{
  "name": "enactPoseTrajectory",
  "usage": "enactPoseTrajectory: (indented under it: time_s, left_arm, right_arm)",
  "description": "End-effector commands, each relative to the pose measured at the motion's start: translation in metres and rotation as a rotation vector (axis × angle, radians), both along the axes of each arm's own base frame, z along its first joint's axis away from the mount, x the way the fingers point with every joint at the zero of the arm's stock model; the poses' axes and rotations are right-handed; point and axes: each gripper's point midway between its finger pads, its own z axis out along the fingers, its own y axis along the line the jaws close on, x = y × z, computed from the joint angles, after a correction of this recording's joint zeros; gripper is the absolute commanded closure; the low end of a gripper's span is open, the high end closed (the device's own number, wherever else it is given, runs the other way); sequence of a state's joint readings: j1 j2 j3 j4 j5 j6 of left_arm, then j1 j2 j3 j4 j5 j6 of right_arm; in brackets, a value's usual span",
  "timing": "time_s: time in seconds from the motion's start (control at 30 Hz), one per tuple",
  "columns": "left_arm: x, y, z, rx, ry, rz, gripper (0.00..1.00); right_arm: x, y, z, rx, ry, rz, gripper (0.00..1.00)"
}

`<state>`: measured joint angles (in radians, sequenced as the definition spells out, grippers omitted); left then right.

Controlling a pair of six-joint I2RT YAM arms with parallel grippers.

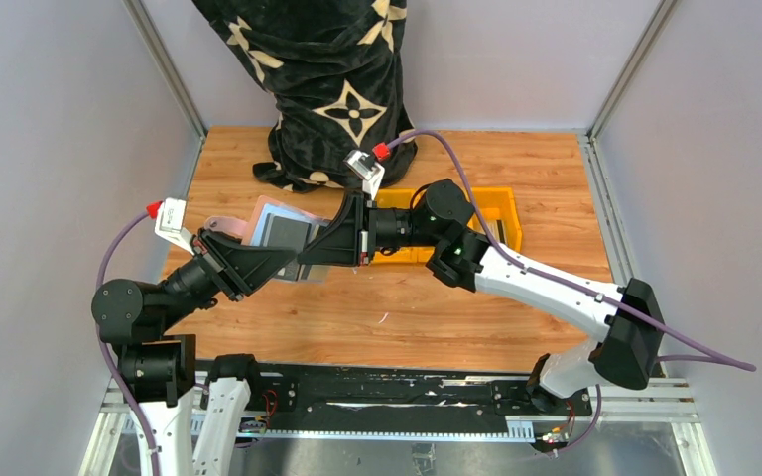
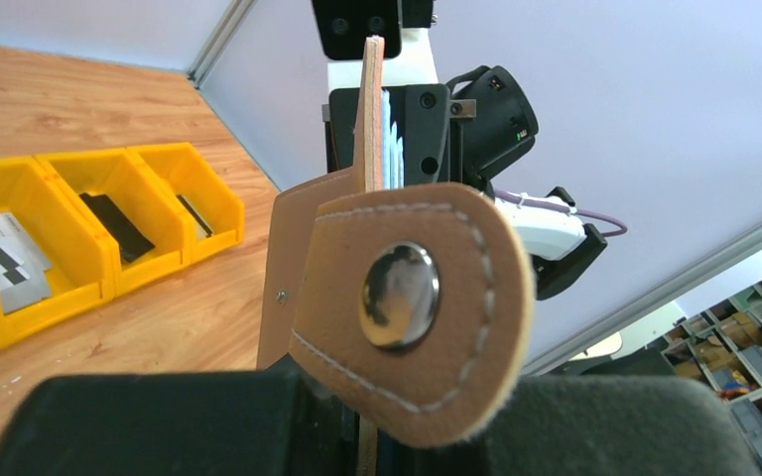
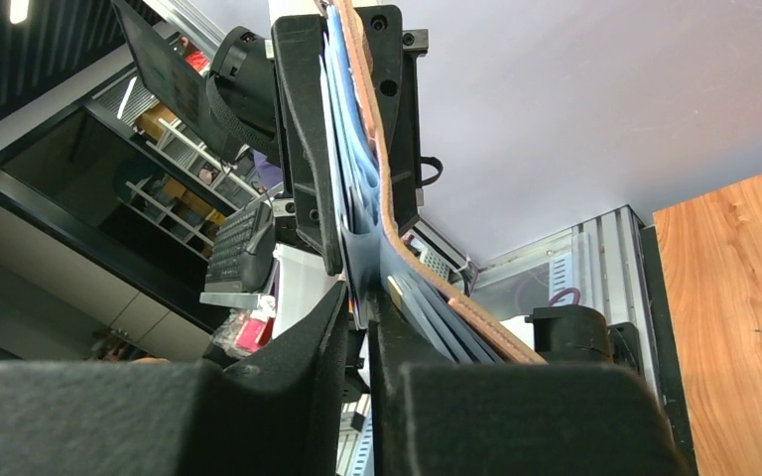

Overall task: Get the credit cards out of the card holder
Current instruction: Remove the credit card from the card holder.

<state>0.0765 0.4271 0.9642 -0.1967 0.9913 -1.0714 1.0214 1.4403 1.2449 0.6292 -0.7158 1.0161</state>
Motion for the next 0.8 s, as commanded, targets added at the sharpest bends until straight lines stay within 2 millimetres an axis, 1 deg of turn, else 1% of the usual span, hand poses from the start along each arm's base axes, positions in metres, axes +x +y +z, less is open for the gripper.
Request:
enactPoseTrajectory:
  time_s: [0.0,0.13,0.33,0.5,0.7,0.77]
  left_arm:
    - [-0.041,-0.012,0.008,0.042,-0.066,-0.151,0.82]
    - [-0.039,-0.012,0.012,0.038,-0.07,-0.147,0.78]
    - [-0.04,-0.012,0.019,0.019,-0.067,-0.147,0.81]
    - [-0.043,-0.012,0.023,0.016,-0.068,-0.15,0.83]
    - [-0.041,-0.011,0.025,0.011,-0.066,-0.142,0.9]
    - [-0.041,-0.011,0.026,0.01,-0.067,-0.141,0.91]
  right_arm:
    - [0.021,0.01,0.005,0.039,0.043,-0.085,0.87]
    - [0.016,0.005,0.008,0.084,0.034,-0.064,1.0]
    - [0.011,-0.003,0.003,0.124,0.043,-0.041,1.0]
    - [0.012,-0.012,-0.009,0.131,0.06,-0.053,1.0]
    - [0.009,-0.019,-0.017,0.125,0.059,-0.058,1.0]
    - [0.009,-0.02,-0.02,0.12,0.057,-0.058,1.0]
